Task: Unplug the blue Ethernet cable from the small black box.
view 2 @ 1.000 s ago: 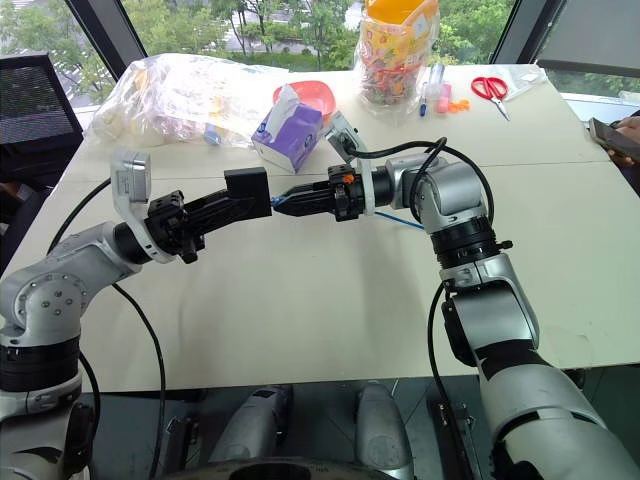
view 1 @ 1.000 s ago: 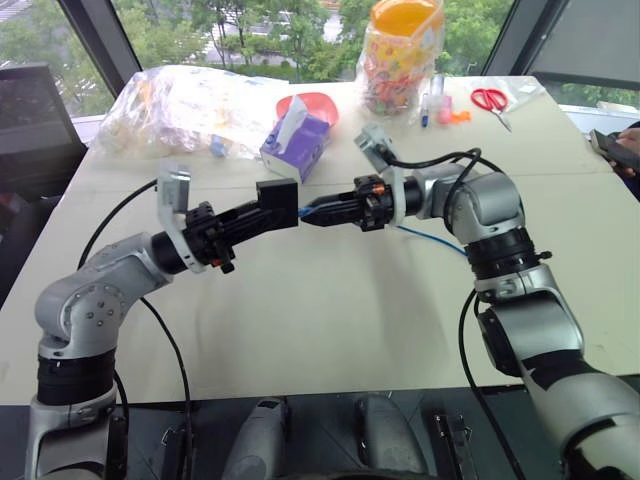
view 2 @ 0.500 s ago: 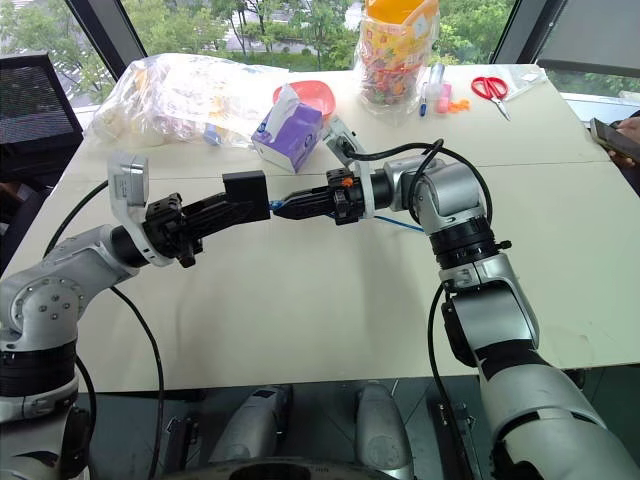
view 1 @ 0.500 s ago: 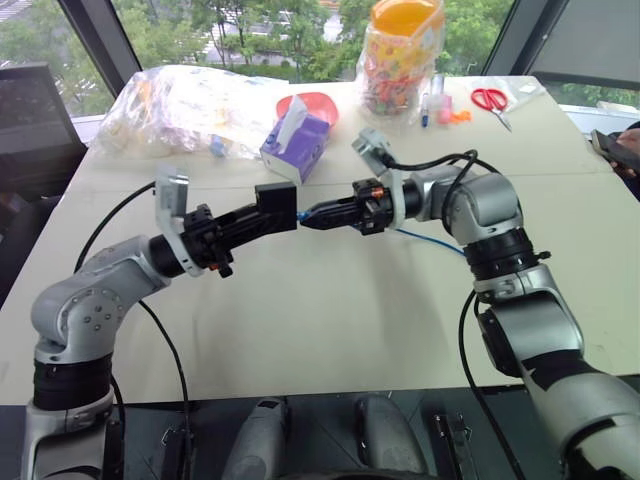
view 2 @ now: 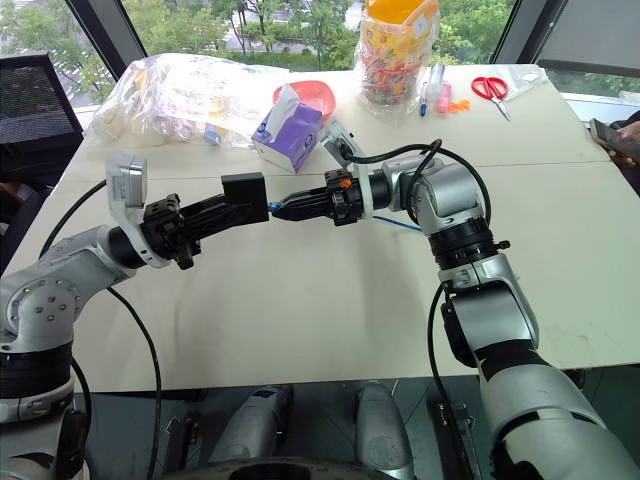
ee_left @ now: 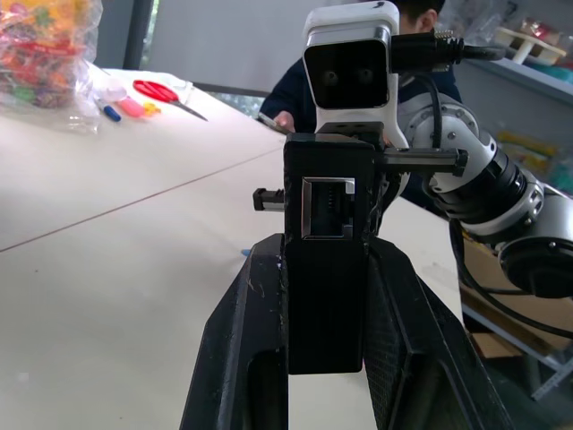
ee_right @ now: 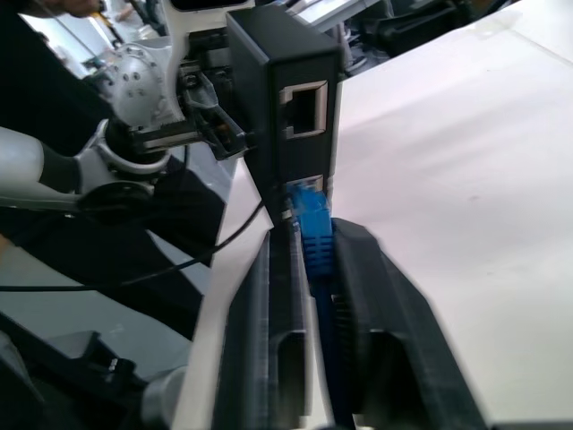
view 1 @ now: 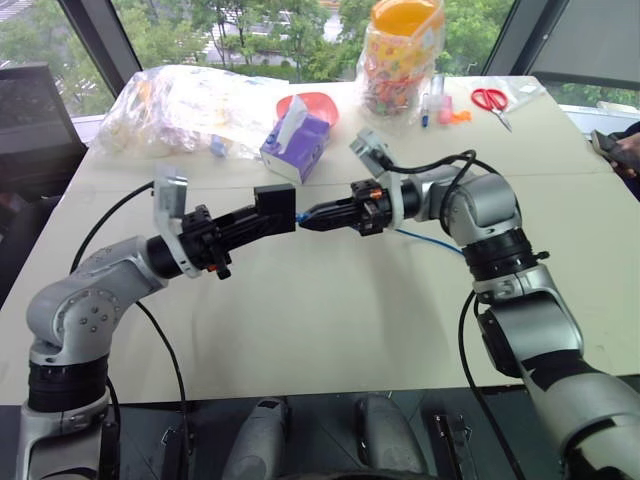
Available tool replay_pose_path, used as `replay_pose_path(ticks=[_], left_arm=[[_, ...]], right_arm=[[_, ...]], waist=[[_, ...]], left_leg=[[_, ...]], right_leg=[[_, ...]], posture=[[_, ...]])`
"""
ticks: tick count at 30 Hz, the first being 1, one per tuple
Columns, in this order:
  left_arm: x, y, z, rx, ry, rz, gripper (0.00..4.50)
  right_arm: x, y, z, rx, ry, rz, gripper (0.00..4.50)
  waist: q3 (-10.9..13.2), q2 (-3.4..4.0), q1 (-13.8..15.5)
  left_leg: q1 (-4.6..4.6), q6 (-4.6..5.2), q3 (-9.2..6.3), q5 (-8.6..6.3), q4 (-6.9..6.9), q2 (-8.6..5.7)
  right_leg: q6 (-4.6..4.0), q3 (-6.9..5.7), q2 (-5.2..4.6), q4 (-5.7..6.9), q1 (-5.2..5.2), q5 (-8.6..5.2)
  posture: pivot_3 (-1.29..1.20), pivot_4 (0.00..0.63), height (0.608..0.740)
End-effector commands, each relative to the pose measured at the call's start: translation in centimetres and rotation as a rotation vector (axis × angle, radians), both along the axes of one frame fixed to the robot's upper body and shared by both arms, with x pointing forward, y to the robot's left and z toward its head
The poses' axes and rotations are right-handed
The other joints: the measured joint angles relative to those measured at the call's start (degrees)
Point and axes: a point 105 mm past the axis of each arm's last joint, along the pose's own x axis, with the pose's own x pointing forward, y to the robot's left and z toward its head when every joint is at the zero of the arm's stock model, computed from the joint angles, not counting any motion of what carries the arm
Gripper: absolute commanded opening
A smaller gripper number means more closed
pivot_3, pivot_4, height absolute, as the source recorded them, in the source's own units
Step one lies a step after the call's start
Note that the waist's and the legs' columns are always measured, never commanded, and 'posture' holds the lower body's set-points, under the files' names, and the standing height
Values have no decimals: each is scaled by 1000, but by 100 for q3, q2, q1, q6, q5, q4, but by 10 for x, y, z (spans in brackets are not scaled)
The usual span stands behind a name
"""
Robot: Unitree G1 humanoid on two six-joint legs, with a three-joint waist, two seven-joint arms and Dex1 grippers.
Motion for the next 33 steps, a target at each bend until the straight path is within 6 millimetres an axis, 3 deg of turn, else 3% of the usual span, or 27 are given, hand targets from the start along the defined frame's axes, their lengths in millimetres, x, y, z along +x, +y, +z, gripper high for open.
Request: replay_pose_path(ticks=[1, 6, 10, 20, 33], left_arm=[[-9, 5, 7, 4, -25, -14, 481], [-12, 12, 4, 18, -15, 3, 481], [-11, 12, 4, 17, -19, 9, 481], [-6, 4, 8, 4, -36, -6, 481], [-7, -2, 10, -3, -42, -26, 481]], right_arm=[[10, -12, 18, 39, -49, -55, 1956], [21, -28, 19, 50, -21, -120, 1956], [19, -32, 18, 46, -7, -115, 1956], [-15, -7, 17, 45, 1, 21, 1956], [-18, 5, 11, 28, 6, 49, 1956]], waist=[[0, 0, 1], [1, 0, 4], [1, 0, 3], [1, 0, 7], [1, 0, 5]], left_leg=[[0, 0, 0, 0, 0, 0], [-4, 0, 1, 0, -1, 0], [-5, 1, 1, 0, -1, 0], [-37, 0, 2, 0, 1, 0], [-39, 1, 2, 0, 1, 0]], right_leg=[[0, 0, 0, 0, 0, 0], [-1, 1, -1, -1, -3, 0], [-1, 1, -1, -2, -4, -1], [0, 1, -1, -1, -35, 1], [0, 1, -1, -1, -37, 1]], posture=[[0, 150, 726], [0, 150, 726], [0, 150, 726], [0, 150, 726], [0, 150, 726]])
